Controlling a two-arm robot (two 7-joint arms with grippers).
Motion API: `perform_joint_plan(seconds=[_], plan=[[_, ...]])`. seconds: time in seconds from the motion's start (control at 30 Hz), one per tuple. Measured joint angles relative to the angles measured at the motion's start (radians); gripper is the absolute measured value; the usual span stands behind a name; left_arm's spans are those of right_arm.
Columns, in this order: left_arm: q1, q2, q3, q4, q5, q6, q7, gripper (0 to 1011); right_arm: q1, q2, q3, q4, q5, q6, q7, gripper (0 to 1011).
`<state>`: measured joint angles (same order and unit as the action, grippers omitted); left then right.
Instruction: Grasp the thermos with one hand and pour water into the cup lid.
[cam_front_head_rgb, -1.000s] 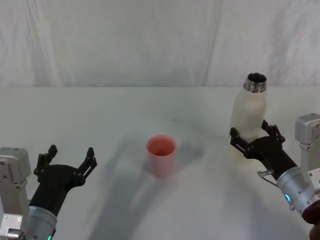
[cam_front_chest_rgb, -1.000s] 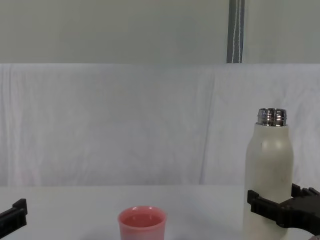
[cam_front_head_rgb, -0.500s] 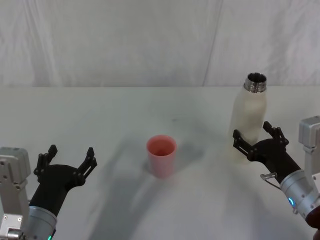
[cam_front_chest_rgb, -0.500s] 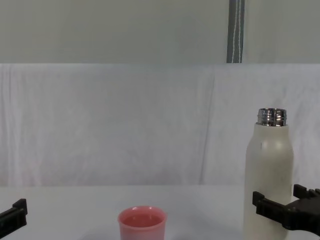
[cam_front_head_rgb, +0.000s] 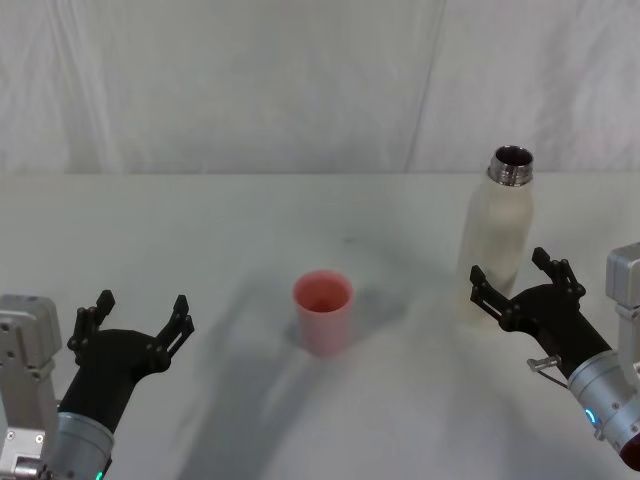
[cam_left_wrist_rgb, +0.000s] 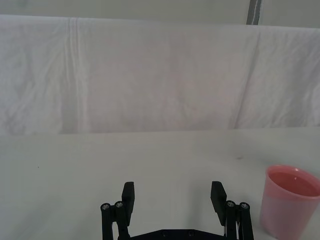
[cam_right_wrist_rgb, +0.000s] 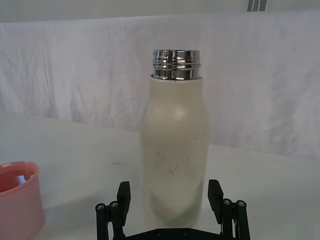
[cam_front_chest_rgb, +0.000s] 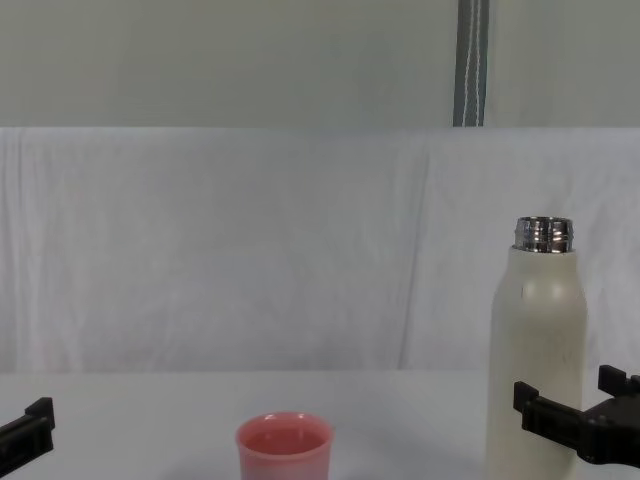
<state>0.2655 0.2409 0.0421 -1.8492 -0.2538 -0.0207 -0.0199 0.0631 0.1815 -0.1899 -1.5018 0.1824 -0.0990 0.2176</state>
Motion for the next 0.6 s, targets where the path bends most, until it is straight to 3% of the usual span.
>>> perform_joint_plan(seconds=[0.6], plan=[[0.0,0.0,0.0,0.0,0.0,0.0,0.0,1001,-0.064,0.0,-0.009,-0.088,-0.029,-0.002,-0.013,1000]])
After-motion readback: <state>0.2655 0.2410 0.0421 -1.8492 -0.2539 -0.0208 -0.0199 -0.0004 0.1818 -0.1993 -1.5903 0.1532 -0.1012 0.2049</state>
